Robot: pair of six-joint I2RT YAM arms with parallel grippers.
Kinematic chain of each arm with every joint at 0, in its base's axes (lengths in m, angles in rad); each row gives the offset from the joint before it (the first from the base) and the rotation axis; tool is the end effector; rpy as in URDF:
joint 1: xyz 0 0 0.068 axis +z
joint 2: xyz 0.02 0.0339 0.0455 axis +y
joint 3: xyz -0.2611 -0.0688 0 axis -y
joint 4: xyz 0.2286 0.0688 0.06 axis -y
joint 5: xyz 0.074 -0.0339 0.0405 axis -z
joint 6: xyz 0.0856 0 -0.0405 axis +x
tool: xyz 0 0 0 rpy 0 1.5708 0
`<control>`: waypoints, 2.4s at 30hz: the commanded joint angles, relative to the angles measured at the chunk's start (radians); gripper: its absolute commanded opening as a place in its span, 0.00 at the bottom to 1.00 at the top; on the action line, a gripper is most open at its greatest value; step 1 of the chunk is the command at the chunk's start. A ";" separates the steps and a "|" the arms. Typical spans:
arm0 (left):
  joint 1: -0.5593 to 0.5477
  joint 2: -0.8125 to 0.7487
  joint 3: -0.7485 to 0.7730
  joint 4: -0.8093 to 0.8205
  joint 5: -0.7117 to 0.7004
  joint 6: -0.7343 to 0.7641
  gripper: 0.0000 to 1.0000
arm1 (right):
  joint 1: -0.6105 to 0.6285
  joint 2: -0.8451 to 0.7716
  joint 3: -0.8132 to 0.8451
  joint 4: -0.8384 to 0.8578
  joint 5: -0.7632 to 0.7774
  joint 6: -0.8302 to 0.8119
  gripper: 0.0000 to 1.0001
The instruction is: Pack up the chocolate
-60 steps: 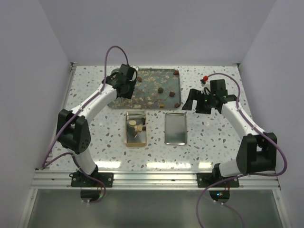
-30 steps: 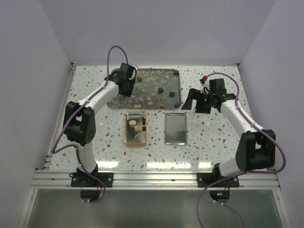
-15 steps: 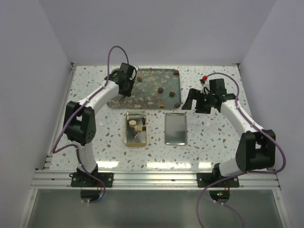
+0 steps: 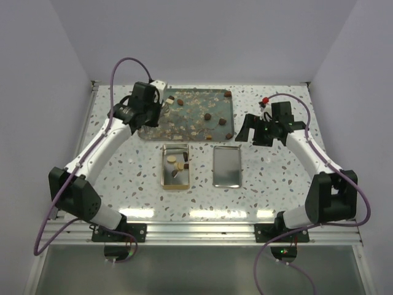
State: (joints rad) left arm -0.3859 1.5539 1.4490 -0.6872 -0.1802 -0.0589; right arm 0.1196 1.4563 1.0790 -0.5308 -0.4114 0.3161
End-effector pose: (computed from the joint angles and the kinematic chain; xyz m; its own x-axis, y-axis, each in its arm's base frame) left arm 0.3396 -0.1214 0.2977 -0.6733 0.2110 -0.7086 0.2144 0.9729 0.0860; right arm 0.3122 0.0720 0.2243 -0.8539 0.1844 -0.4868 -0.0928 0.8663 0.4909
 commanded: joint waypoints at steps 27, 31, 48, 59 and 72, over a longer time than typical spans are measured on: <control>-0.202 -0.580 -0.279 -0.311 0.103 -0.157 0.30 | 0.005 -0.142 -0.033 -0.026 -0.018 -0.015 0.96; -0.200 -0.575 -0.280 -0.314 0.117 -0.156 0.31 | 0.005 -0.142 -0.024 -0.028 -0.018 -0.017 0.96; -0.202 -0.486 -0.196 -0.282 0.053 -0.148 0.38 | 0.005 -0.117 -0.013 -0.029 -0.021 -0.022 0.96; -0.139 -0.169 0.050 -0.125 0.010 -0.142 0.40 | 0.003 -0.017 0.076 -0.038 -0.059 -0.025 0.96; -0.062 0.208 0.284 0.009 -0.117 -0.182 0.41 | 0.005 0.123 0.162 -0.006 -0.086 0.000 0.96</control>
State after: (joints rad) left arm -0.4530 1.7306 1.6421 -0.7517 -0.2165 -0.2169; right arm 0.1196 1.5482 1.1801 -0.5533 -0.4648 0.3130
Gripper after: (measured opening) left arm 0.414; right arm 0.967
